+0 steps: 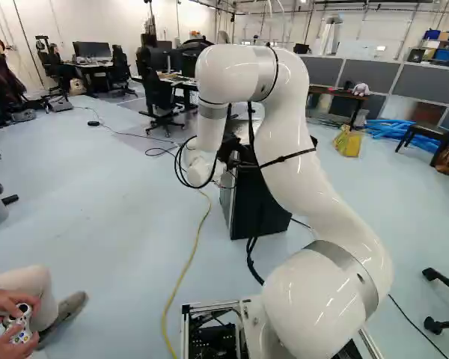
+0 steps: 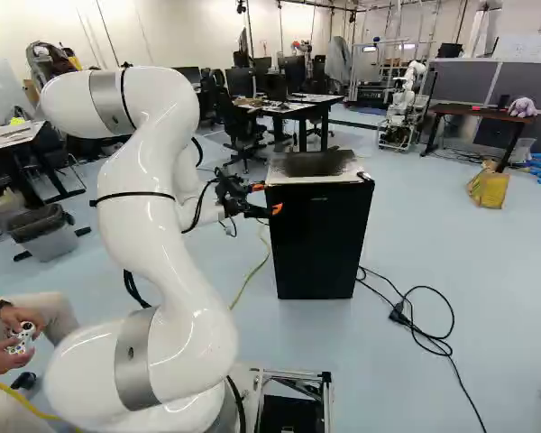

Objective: Grab a drink from the fridge

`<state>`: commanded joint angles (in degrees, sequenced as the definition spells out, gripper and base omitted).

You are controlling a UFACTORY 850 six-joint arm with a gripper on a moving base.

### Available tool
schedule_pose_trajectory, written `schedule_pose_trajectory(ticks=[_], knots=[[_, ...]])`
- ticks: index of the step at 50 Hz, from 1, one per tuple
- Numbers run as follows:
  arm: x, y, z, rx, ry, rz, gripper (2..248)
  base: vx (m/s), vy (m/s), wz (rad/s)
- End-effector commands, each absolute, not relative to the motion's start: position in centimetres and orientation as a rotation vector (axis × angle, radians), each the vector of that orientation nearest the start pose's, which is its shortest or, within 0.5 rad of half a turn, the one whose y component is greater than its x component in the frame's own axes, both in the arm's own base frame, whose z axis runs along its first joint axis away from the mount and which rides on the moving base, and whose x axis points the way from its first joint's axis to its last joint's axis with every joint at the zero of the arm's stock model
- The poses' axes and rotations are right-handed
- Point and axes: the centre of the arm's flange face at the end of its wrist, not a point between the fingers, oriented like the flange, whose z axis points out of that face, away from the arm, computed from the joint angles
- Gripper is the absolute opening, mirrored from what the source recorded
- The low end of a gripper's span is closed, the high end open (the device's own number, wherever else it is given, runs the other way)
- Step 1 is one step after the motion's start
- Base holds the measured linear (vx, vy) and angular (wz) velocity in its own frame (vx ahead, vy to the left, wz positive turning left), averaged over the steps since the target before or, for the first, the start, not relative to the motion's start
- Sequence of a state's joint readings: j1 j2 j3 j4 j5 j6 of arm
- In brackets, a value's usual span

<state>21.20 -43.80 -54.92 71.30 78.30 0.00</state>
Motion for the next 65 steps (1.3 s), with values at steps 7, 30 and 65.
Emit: schedule_pose_trajectory(ticks=[7,30,65], knots=[[52.48,11.4,24.4,-2.399,1.354,-2.268,247,0.0,0.0,0.0],[52.48,11.4,24.4,-2.399,1.354,-2.268,247,0.0,0.0,0.0],[52.4,11.33,24.38,-2.398,1.375,-2.267,247,0.0,0.0,0.0]])
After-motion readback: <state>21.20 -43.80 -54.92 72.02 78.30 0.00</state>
